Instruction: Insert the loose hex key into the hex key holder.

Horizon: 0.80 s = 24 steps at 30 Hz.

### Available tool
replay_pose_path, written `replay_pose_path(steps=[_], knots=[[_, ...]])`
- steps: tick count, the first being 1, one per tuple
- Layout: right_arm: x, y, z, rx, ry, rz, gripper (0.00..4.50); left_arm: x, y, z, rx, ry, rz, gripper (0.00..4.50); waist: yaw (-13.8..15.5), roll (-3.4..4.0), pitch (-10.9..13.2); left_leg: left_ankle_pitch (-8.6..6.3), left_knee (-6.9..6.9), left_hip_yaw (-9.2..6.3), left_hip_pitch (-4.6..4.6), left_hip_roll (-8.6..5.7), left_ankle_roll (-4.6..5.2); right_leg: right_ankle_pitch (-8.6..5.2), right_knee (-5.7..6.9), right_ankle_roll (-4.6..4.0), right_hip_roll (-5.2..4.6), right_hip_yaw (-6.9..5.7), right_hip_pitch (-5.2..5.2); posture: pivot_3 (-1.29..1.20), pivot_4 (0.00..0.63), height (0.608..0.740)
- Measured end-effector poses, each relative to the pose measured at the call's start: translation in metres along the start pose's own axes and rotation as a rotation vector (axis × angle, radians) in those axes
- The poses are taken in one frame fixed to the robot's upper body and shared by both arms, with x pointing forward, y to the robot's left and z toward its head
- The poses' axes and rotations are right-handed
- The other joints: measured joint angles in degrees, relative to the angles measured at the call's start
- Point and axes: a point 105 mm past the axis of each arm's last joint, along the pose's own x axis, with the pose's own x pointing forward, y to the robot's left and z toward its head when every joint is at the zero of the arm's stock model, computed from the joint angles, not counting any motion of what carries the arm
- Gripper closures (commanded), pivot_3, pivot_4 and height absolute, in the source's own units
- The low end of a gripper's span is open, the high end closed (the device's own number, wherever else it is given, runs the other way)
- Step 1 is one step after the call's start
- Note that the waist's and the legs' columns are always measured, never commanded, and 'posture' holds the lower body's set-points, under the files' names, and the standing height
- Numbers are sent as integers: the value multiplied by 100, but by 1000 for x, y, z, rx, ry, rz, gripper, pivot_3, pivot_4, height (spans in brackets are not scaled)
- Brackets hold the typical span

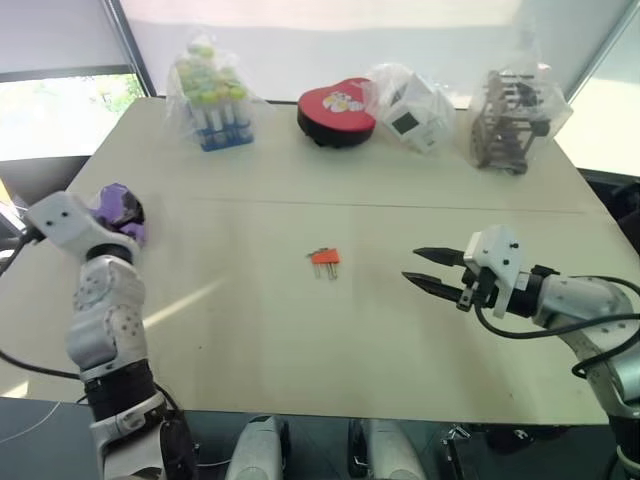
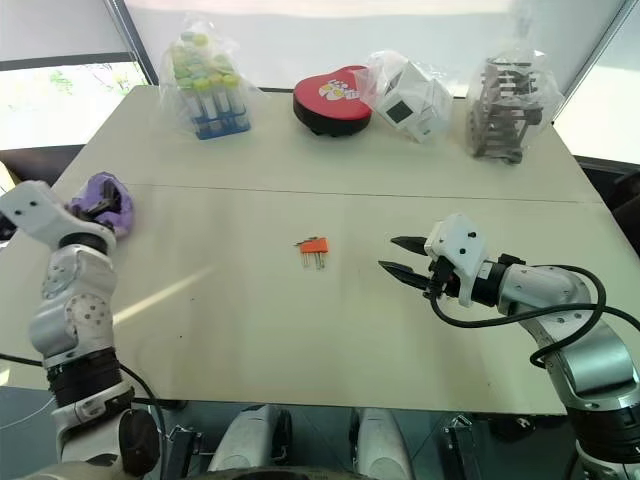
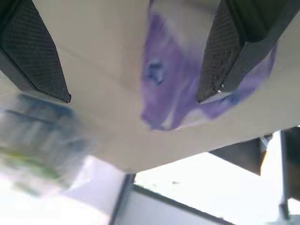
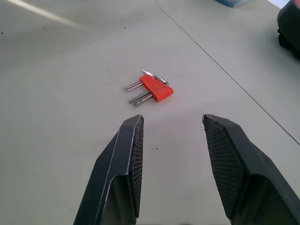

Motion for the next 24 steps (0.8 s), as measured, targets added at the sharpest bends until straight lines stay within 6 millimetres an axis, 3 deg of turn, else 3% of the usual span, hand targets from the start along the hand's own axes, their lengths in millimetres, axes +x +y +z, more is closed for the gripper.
replay_pose_path(steps=[7, 12, 17, 24], knots=[[4, -8, -1, -18, 5, 0, 2445, -6, -55, -8, 57, 38, -318, 74, -4, 0, 0, 0, 0, 2, 2, 0, 0, 0, 0, 0, 1, 0, 0, 0, 150, 740], [29, -15, -2, -105, -3, 48, 2445, -27, -83, -32, 97, 211, -641, 74, -68, 3, 1, 0, -3, 5, 8, 3, 0, 0, 3, 0, 6, 1, 0, 0, 150, 740], [66, -22, -12, -260, 44, 130, 2445, -62, -78, -58, 106, 462, -911, 74, -155, 6, 7, 0, -6, 3, 9, 6, 0, -1, 7, -1, 8, 1, -5, 0, 150, 740], [116, -23, -1, -373, 10, 261, 2445, -76, -67, -53, 124, 542, -1031, 74, -145, 15, 13, 1, -7, 5, 6, 6, -2, -1, 9, -1, 3, 1, -7, 0, 150, 740]])
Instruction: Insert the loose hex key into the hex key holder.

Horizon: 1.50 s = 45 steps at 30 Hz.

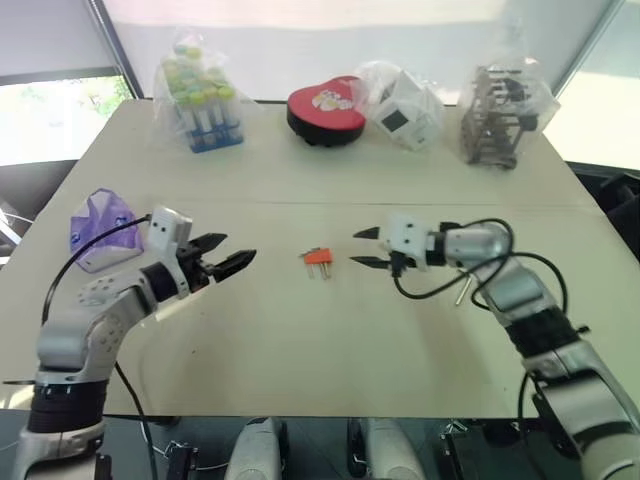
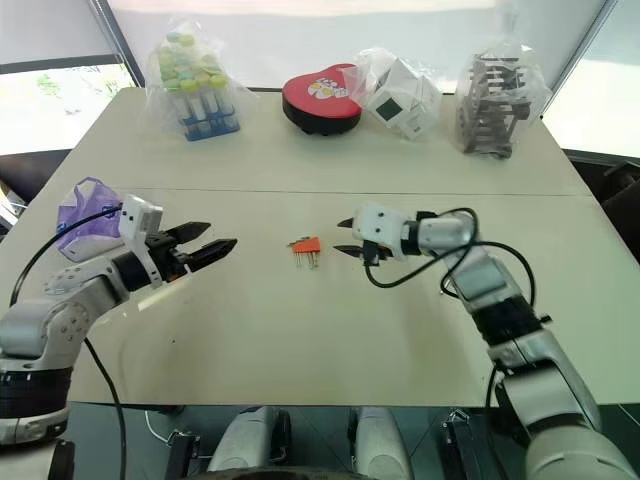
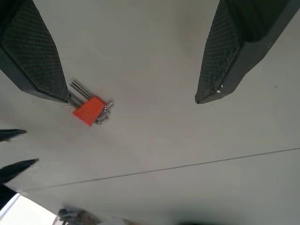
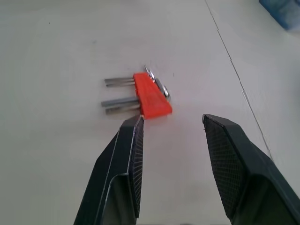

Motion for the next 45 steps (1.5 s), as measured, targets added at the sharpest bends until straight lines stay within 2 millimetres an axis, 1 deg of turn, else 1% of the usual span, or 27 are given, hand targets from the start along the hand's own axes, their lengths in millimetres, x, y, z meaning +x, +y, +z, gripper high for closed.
replay_pose_path(steps=[3, 6, 9, 12, 17, 24, 29, 38, 45], knots=[[11, -6, 2, -23, -5, 47, 1599, -2, -3, -2, 1, 15, -12, 0, 18, 0, 0, 1, 0, -1, -4, -2, -1, 0, -2, 0, -3, -1, 0, 0, 150, 740], [19, -4, -8, -15, 19, 104, 132, -4, -8, -1, 15, 15, -19, 0, -4, 1, 1, 0, 0, 2, -5, -2, -1, 1, -6, 1, -6, 0, 0, 0, 150, 740], [23, -4, -17, -7, 43, 141, 132, -5, -11, -2, 16, 16, -14, 0, -17, 4, 3, 1, 0, 1, -4, -2, -2, 1, -3, 1, -5, 0, 0, 0, 150, 740], [28, -4, -22, 9, 51, 162, 132, -6, -13, -1, 18, 14, -10, 0, -29, 4, 3, 3, -1, 1, -2, -1, -5, 1, 2, 1, -5, 0, 0, 0, 150, 740], [42, -5, -25, 36, 58, 166, 132, -9, -13, -1, 24, 8, 14, 0, -41, 10, 6, 9, -4, 1, -1, -1, -17, 1, 3, 1, -5, 0, -1, 0, 150, 740], [49, -3, -29, 14, 77, 169, 132, -10, -15, 4, 40, -12, 33, 0, -32, 11, 7, 15, -4, 0, -1, -1, -27, 1, 2, 0, -7, 0, -1, 0, 150, 740], [53, 0, -27, 31, 60, 173, 132, -10, -17, 7, 48, -20, 41, 0, -45, 12, 6, 15, -5, 0, 1, 0, -27, 1, 5, 0, -6, 0, -1, 0, 150, 740], [70, 9, -22, 213, 32, 195, 132, -10, -17, 7, 51, -25, 61, 0, -58, 13, 7, 13, -9, 1, 8, 3, -24, 1, 15, 0, -5, 0, -1, 0, 150, 740], [71, 10, -24, 245, 46, 190, 132, -10, -16, 7, 52, -26, 66, 0, -57, 14, 7, 13, -9, 1, 11, 2, -24, 1, 17, -1, -5, 0, -1, 0, 150, 740]])
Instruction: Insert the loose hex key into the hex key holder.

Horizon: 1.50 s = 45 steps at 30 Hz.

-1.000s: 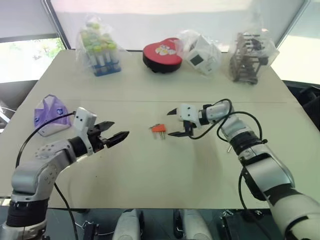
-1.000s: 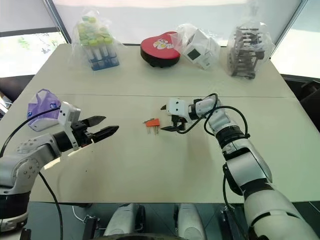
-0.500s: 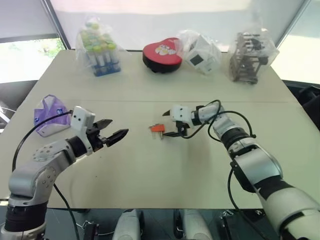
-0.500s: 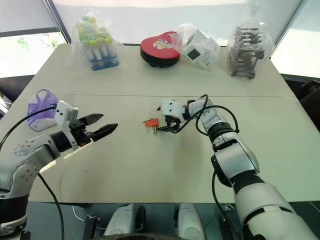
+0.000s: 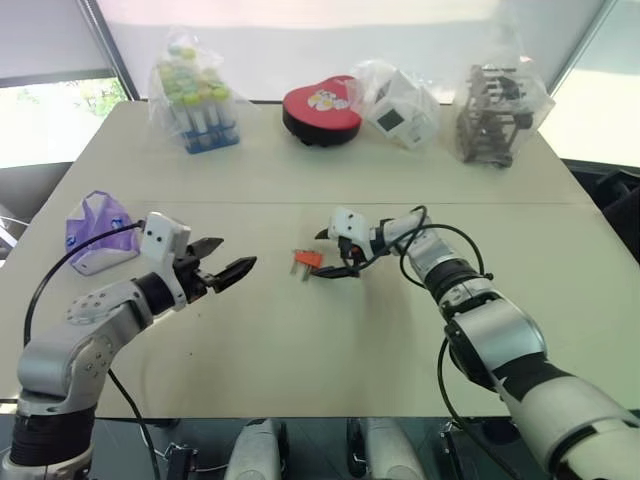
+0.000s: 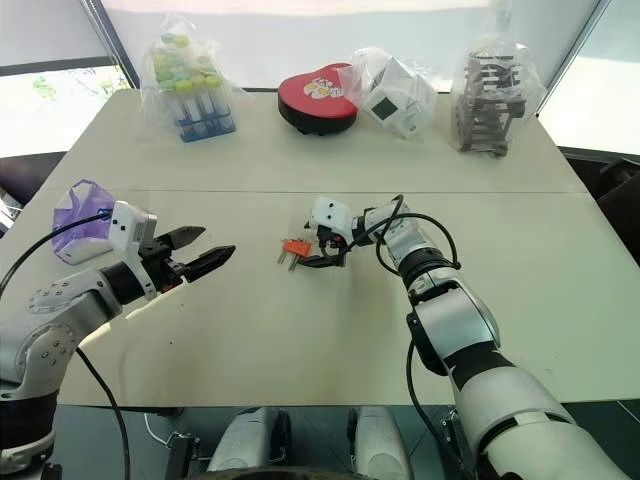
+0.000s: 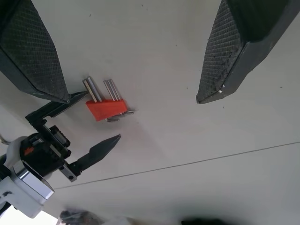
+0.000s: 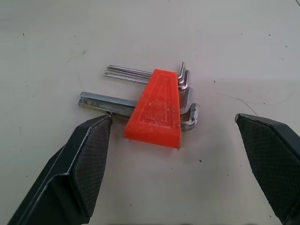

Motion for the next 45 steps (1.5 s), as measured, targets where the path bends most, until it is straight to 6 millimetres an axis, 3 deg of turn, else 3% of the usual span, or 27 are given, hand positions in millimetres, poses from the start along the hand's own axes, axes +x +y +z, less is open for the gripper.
replay_pose_path(steps=[13, 16, 21, 28, 32, 37, 41, 45], knots=[[-6, 0, -10, 71, -21, -54, 132, 6, -2, 3, 13, -10, -17, 0, 32, 1, -2, 0, 0, -1, 8, -3, 0, 0, 0, 0, -3, 0, 9, 0, 150, 740], [-5, 1, -11, 81, -27, -64, 987, 9, -2, 2, 13, -8, -26, 0, 29, 1, -2, 0, 0, 0, 14, -3, 0, 0, 0, 0, -3, 0, 14, 0, 150, 740], [-4, 2, -12, 92, -27, -71, 3451, 10, -1, 3, 19, -10, -22, 0, 29, 1, -2, 0, 0, 0, 25, -2, 1, 0, 2, -1, -3, 1, 23, 0, 150, 740], [-5, 3, -12, 67, -57, -123, 3507, 11, 2, 2, 17, -6, -22, 0, 33, 1, -2, -1, -2, -2, 24, -2, 1, -1, 1, -1, -3, 0, 23, 0, 150, 740], [-19, -2, -9, -90, -80, -236, 3507, 17, 2, 12, 11, -35, -48, 0, 53, 6, 7, -1, -1, -1, 9, -4, 1, 0, -2, -1, -4, 0, 13, 0, 150, 740], [-72, -17, 49, -650, -152, -471, 3507, 35, -13, 44, 24, -104, -202, 0, 42, 14, 15, 20, 2, 0, -39, -6, -35, 1, 0, 3, -1, 1, -36, 0, 150, 740], [-95, -4, 65, -931, -157, -516, 3507, 49, -31, 58, -5, -113, -364, 0, 39, 15, 19, 22, 0, 1, -38, -4, -38, 0, 0, 4, 5, 1, -38, 0, 150, 740], [-106, 15, 81, -1113, -203, -518, 3507, 60, -42, 74, -32, -131, -487, 0, 35, 12, 21, 22, 3, 4, -39, -4, -38, 0, 0, 4, 5, 2, -39, 0, 150, 740]])
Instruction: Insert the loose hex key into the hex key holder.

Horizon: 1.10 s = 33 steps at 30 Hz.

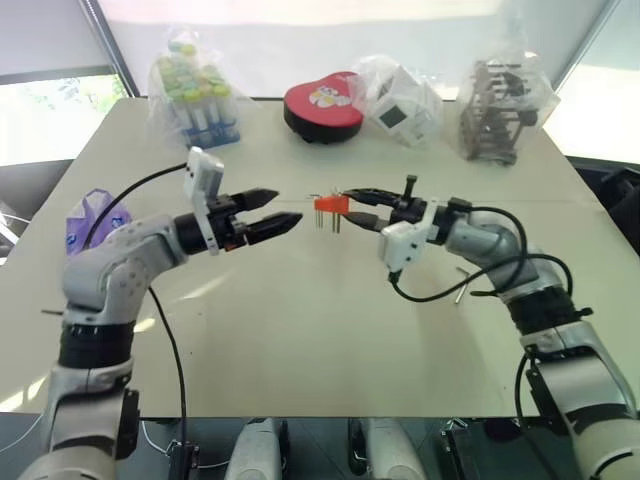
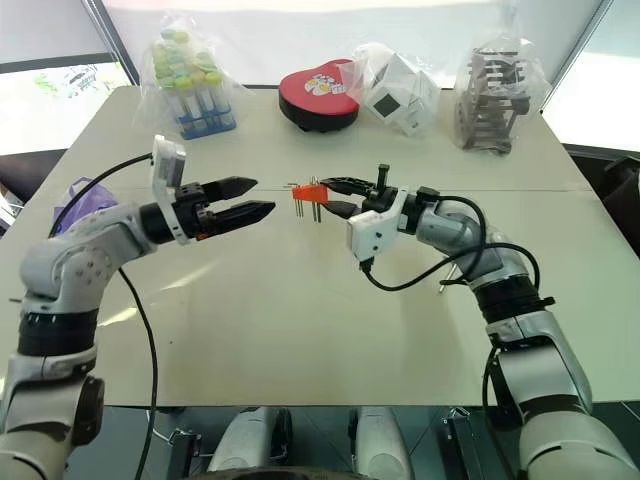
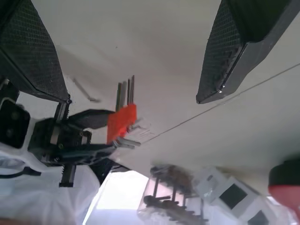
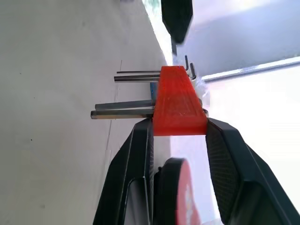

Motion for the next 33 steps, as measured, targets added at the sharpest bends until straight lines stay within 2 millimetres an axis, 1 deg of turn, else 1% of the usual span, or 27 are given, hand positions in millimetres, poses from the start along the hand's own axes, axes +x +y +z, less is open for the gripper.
replay_pose_path(steps=[2, 5, 8, 11, 16, 23, 26, 33], knots=[[0, -6, 10, -40, -33, -19, 3507, 7, -4, 5, -3, -11, -48, 0, -4, 0, 0, 1, 0, 0, 0, 0, -1, 0, 1, 0, 0, 1, 0, 0, 150, 740], [0, -11, 17, -68, -52, -39, 3507, 12, -5, 10, -10, -17, -88, 0, -2, 0, 0, 1, 0, 0, 0, 1, -1, 0, 0, 0, 1, 1, 0, 0, 150, 740], [1, -15, 21, -83, -54, -50, 3507, 17, -10, 5, -41, -3, -137, 0, 11, 0, 0, 1, 1, 0, 0, 1, 0, 0, -1, 0, 1, 1, 1, 0, 150, 740], [2, -18, 23, -90, -54, -58, 3507, 21, -13, 0, -61, 2, -171, 0, 14, -1, 1, 0, 2, -1, -1, 0, 2, 0, 0, 0, 1, 1, 1, 0, 150, 740], [2, -19, 23, -90, -50, -61, 3507, 24, -16, 3, -57, -5, -193, 0, 20, -1, 1, -1, 2, -2, -1, 0, 4, 0, -1, 0, 1, 1, 1, 0, 150, 740], [2, -18, 21, -78, -35, -59, 3507, 31, -20, 1, -67, -14, -214, 0, 18, -1, 1, -1, 2, -3, -1, 0, 4, 0, 0, 0, 1, 1, 1, 0, 150, 740], [1, -17, 21, -74, -34, -56, 3507, 34, -21, -1, -68, -6, -218, 793, 19, -1, 1, -1, 2, -2, -1, 0, 4, 0, 0, 0, 1, 1, 1, 0, 150, 740], [1, -17, 19, -69, -24, -54, 3507, 38, -18, -6, -78, -7, -209, 4456, 20, -1, 1, -1, 3, -2, -1, 0, 4, 0, 0, 0, 1, 1, 1, 0, 150, 740]])
